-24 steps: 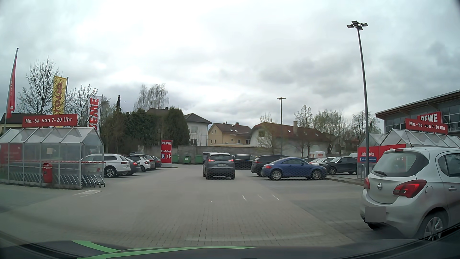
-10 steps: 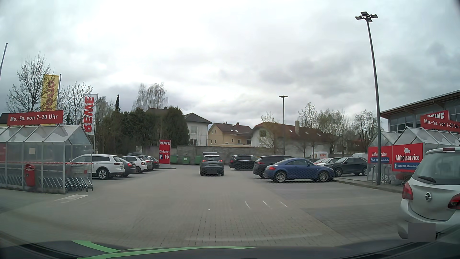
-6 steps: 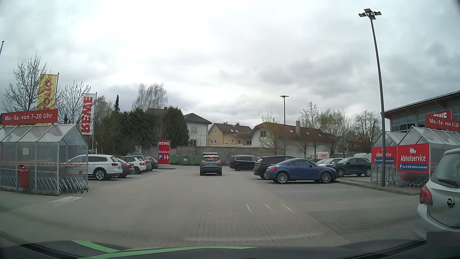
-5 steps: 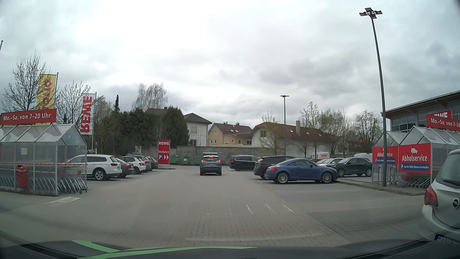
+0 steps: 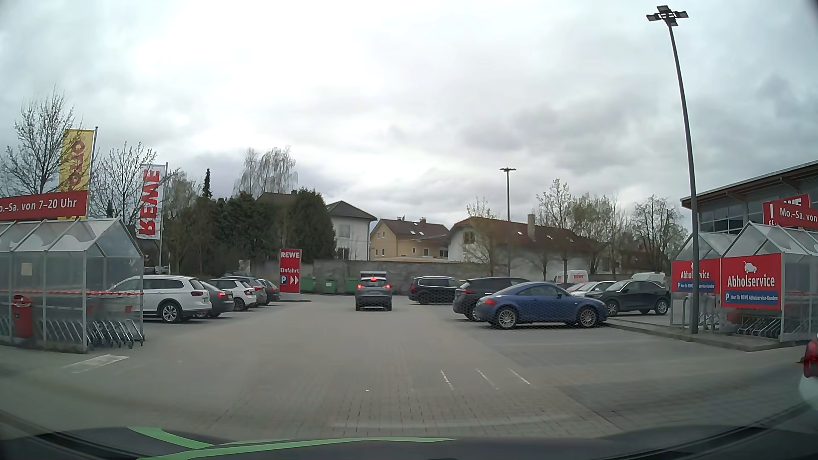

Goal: Follow the waypoints while adhering to traffic rules and regulations

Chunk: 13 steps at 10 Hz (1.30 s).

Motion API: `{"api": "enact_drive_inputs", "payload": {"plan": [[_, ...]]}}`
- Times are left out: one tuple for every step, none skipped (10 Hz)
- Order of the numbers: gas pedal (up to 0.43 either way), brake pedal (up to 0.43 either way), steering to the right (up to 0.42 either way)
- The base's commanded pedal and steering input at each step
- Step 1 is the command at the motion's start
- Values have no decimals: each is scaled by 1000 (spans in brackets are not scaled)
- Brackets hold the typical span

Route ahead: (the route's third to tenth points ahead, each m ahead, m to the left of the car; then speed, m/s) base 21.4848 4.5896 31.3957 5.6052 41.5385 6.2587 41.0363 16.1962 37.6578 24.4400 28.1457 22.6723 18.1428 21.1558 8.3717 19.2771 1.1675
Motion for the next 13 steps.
{"api": "enact_drive_inputs", "payload": {"plan": [[0,0,-3],[0,0,-3],[0,0,-3],[0,0,-3],[0,0,-3],[0,0,-3],[0,0,-5],[0,0,-8],[8,0,-8],[8,0,-8],[8,0,-9],[8,0,-9],[20,0,-9]]}}
